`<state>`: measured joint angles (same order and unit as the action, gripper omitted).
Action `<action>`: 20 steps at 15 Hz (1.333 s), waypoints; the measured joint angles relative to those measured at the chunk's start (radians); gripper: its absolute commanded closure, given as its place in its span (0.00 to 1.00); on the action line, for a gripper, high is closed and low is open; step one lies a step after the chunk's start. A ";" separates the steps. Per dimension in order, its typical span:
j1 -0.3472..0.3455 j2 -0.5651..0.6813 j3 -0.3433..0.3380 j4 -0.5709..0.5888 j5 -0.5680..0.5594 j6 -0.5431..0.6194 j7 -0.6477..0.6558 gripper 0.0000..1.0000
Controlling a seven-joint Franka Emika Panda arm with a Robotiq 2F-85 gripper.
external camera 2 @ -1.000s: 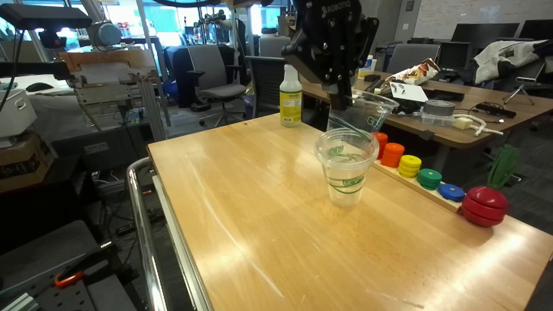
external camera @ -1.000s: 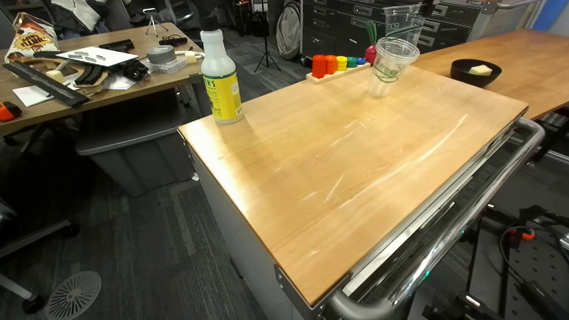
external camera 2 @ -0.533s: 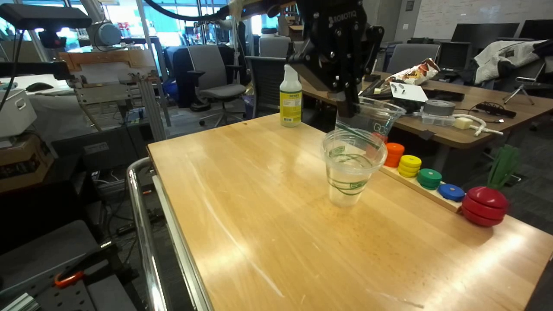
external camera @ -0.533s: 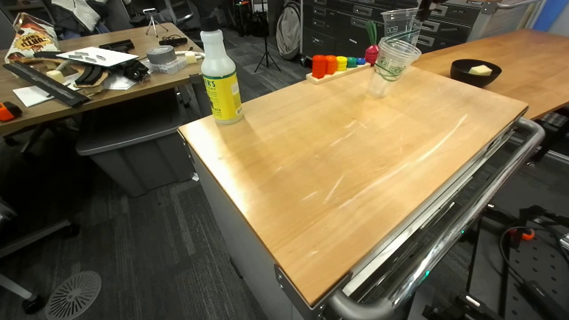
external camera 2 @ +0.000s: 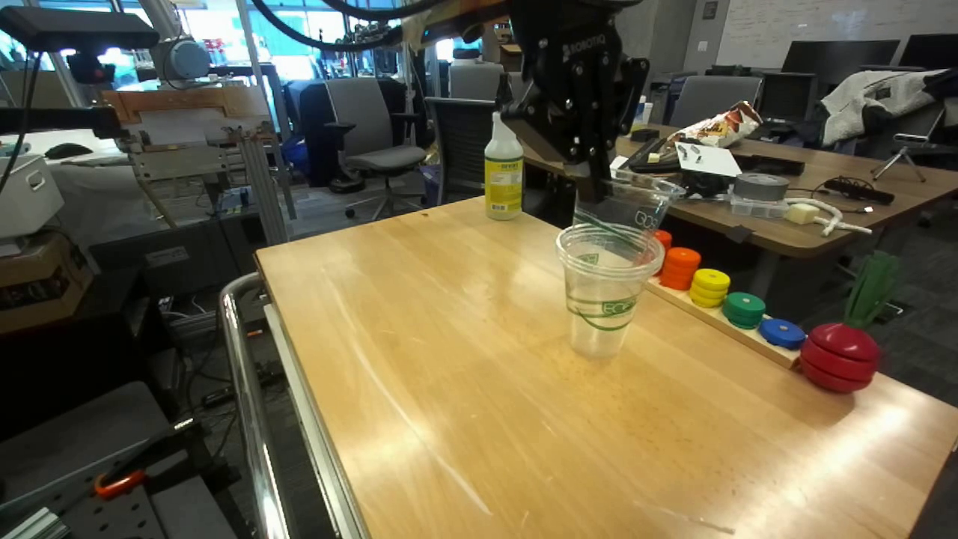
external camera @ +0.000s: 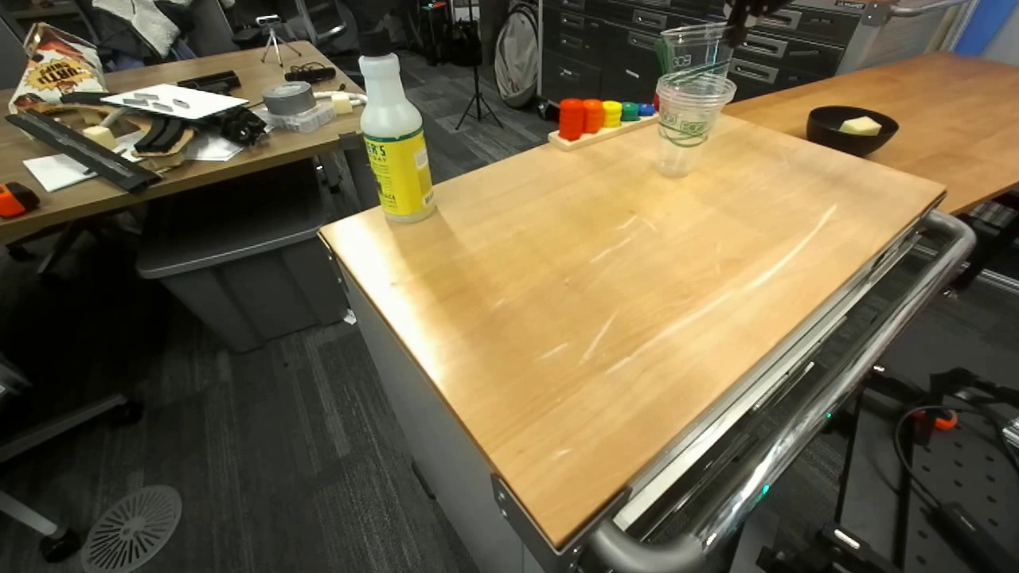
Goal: Stack the cups into the front right cup
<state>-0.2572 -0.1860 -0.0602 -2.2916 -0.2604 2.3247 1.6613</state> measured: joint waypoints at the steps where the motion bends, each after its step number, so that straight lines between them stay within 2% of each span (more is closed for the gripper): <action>1: 0.005 0.000 0.000 0.001 0.000 0.000 0.000 0.98; 6: 0.016 0.002 0.004 0.001 -0.006 0.000 0.009 0.97; 7: 0.017 0.003 0.006 0.000 -0.012 -0.001 0.013 0.69; 8: 0.017 0.005 0.007 0.000 -0.019 -0.001 0.016 0.68; 13: 0.017 0.016 0.010 -0.005 -0.083 -0.005 0.049 0.31; 17: 0.021 0.015 0.010 -0.009 -0.091 -0.011 0.054 0.02; 20: 0.044 0.003 0.016 0.017 -0.092 -0.092 0.006 0.00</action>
<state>-0.2134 -0.1827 -0.0444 -2.2742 -0.3523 2.2323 1.6672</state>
